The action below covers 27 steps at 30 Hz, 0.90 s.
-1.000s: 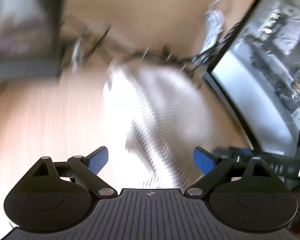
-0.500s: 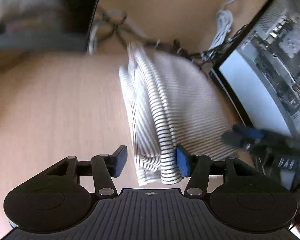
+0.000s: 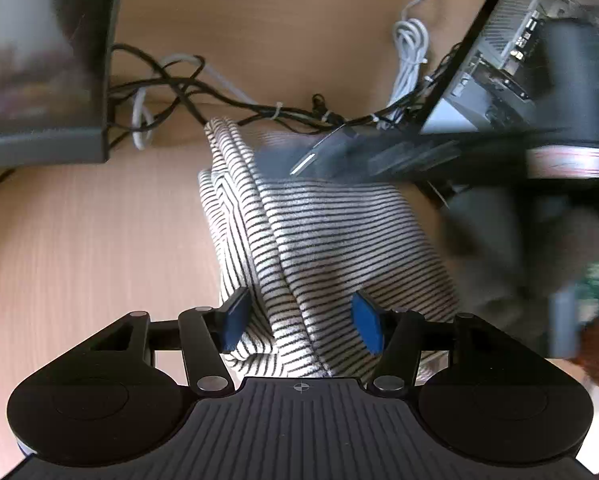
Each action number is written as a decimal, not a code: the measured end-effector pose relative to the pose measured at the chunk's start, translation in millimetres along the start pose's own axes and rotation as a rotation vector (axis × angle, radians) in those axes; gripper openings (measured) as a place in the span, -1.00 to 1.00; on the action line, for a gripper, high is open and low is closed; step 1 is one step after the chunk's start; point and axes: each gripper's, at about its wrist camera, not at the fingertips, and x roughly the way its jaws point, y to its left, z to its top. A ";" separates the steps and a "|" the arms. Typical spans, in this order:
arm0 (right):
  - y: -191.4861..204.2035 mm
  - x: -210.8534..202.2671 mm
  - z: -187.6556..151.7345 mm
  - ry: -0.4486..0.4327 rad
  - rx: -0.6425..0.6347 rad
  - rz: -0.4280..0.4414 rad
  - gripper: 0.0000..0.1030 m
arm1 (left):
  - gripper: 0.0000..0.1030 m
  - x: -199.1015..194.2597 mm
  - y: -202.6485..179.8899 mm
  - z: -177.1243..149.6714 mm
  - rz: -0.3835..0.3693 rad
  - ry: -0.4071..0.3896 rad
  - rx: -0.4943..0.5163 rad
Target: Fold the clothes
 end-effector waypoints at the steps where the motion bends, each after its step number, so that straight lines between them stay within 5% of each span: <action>1: -1.4 13.7 -2.5 0.019 -0.002 -0.009 0.68 | 0.18 1.5 -0.2 0.3 0.000 0.002 0.005; 6: -7.8 -20.5 -3.2 -0.068 0.058 -0.020 0.62 | 0.21 0.4 2.1 -2.7 -0.008 0.005 0.028; 8: -12.8 -47.5 -12.7 -0.130 0.084 -0.088 0.62 | 0.21 -2.0 4.5 -3.2 -0.021 0.002 0.026; 11: -22.3 -54.0 -36.0 -0.088 0.154 -0.247 0.62 | 0.22 -5.4 9.9 -5.3 -0.043 -0.004 0.018; 13: -31.3 -41.5 -52.9 -0.038 0.191 -0.298 0.82 | 0.21 -5.2 11.2 -5.3 -0.054 -0.007 0.033; 15: -39.3 -40.2 -57.0 -0.049 0.267 -0.300 0.92 | 0.21 -4.7 12.4 -4.6 -0.063 -0.010 0.051; 19: -47.7 -64.6 -74.1 -0.085 0.523 -0.151 0.91 | 0.21 -8.1 22.3 -6.4 -0.110 -0.016 0.039; 23: -22.5 -75.2 -112.9 -0.088 0.563 -0.144 0.89 | 0.20 -8.8 30.3 -8.5 -0.159 -0.026 0.064; 25: -10.0 -72.4 -119.2 -0.082 0.561 -0.137 0.51 | 0.19 -8.8 32.7 -8.7 -0.174 -0.028 0.084; 27: 1.8 -79.7 -111.3 -0.122 0.555 -0.149 0.35 | 0.19 -9.7 35.2 -8.1 -0.181 -0.025 0.092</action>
